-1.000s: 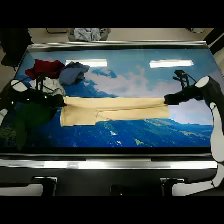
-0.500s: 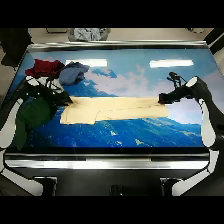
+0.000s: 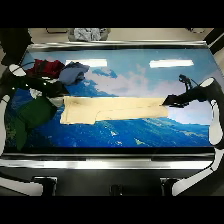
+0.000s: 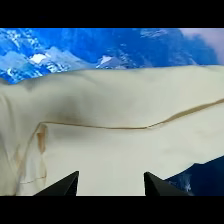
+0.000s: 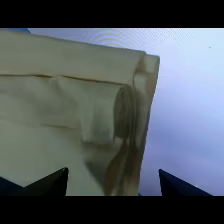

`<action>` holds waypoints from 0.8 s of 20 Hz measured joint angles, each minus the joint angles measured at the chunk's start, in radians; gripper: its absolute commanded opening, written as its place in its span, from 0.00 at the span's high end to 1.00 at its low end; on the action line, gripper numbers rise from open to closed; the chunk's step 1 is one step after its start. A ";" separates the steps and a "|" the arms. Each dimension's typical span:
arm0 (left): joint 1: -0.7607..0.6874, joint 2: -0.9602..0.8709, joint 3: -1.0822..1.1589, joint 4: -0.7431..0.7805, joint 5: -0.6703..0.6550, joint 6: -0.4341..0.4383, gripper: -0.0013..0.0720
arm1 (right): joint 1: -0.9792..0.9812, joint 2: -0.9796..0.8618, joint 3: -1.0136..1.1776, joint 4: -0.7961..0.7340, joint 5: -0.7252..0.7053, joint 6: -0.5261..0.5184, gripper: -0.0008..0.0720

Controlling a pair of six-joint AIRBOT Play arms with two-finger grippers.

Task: Fold the shirts.

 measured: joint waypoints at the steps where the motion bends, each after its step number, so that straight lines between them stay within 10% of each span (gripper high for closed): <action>1: -0.013 0.026 0.001 0.000 0.007 0.001 0.29 | -0.001 -0.017 -0.002 0.015 0.019 0.006 0.07; 2: -0.030 0.050 0.002 0.000 0.017 0.001 0.29 | 0.002 -0.031 0.000 0.039 0.034 0.017 0.12; 4: -0.068 0.087 0.003 -0.001 0.035 0.002 0.29 | 0.019 -0.055 -0.002 0.058 0.039 0.042 0.87; 5: -0.090 0.099 0.003 -0.001 0.042 0.002 0.29 | 0.028 -0.064 -0.003 0.048 0.033 0.057 0.94; 6: -0.112 0.106 0.003 0.000 0.047 0.001 0.31 | 0.034 -0.066 -0.003 0.050 0.034 0.073 0.94; 9: -0.195 0.111 -0.008 0.000 0.069 0.001 0.89 | 0.047 -0.037 -0.003 0.081 0.027 0.074 0.95; 16: -0.447 0.006 -0.143 -0.094 0.284 -0.057 0.95 | 0.053 0.265 -0.002 0.110 0.113 0.031 0.95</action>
